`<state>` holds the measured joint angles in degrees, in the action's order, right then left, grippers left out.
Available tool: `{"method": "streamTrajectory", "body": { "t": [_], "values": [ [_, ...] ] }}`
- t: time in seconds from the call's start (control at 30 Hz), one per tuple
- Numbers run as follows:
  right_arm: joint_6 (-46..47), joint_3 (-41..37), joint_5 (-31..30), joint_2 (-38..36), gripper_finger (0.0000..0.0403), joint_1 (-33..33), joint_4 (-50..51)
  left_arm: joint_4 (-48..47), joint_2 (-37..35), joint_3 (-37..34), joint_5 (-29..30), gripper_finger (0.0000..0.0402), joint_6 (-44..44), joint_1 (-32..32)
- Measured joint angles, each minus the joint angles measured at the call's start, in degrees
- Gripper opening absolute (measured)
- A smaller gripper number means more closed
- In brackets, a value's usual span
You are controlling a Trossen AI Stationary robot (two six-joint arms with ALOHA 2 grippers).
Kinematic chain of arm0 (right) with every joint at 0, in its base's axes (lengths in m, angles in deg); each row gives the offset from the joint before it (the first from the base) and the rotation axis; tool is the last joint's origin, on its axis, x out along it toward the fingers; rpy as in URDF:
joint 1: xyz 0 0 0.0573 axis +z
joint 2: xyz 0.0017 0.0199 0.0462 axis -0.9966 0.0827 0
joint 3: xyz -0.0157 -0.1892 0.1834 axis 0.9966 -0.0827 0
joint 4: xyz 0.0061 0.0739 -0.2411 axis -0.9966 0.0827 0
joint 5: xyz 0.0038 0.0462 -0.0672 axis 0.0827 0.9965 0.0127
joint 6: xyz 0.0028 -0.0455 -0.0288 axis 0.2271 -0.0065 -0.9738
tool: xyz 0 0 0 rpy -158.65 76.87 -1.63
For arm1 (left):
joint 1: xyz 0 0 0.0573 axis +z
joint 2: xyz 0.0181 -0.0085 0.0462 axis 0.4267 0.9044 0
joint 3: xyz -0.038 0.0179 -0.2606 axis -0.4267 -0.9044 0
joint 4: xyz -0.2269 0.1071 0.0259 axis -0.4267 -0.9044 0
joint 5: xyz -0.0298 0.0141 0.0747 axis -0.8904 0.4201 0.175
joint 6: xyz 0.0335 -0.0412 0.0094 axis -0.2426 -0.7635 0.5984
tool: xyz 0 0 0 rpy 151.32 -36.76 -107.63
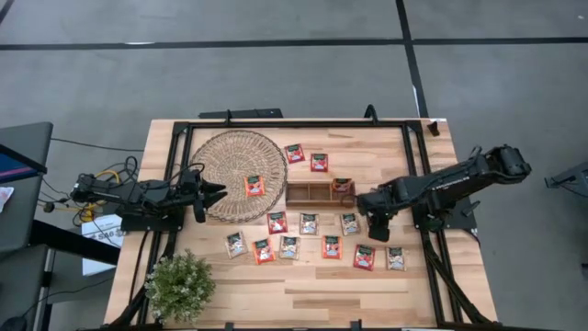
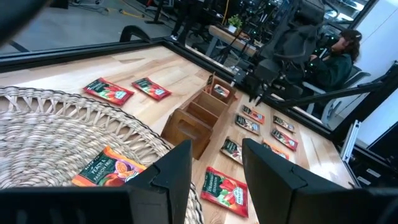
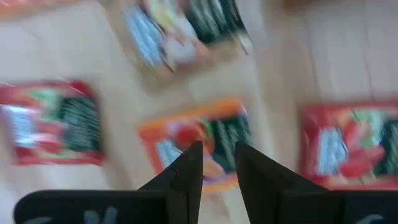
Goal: Pick & Place Tea
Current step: Put the orange tea bag into the right section of the wooden organizer
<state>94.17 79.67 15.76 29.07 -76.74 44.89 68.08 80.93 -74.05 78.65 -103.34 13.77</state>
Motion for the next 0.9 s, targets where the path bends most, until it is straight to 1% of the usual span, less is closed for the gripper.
{"method": "streamTrajectory", "body": {
  "t": [0.07,0.23,0.53,0.63,0.9],
  "values": [
    [0.72,-1.5,-1.54,-1.37,0.0086,1.21,0.51,0.0,0.0,0.0,0.0,0.0133,0.08,0.0],
    [0.56,-3.86,-2.2,-4.44,0.0086,1.27,-0.05,-0.02,0.0,0.0,0.0,0.0133,0.21,0.0],
    [0.17,-5.0,0.41,-4.03,0.0092,-1.97,-0.99,-0.02,0.0,0.0,0.02,0.0133,0.18,0.0],
    [0.21,-5.0,1.69,-3.54,0.0108,-3.21,-1.89,-0.02,0.0,0.0,0.0,0.0133,0.17,0.02],
    [1.63,-5.0,1.69,-3.35,0.0174,-6.56,-3.35,0.0,0.0,0.0,0.01,0.0133,0.09,0.01]
  ]
}}
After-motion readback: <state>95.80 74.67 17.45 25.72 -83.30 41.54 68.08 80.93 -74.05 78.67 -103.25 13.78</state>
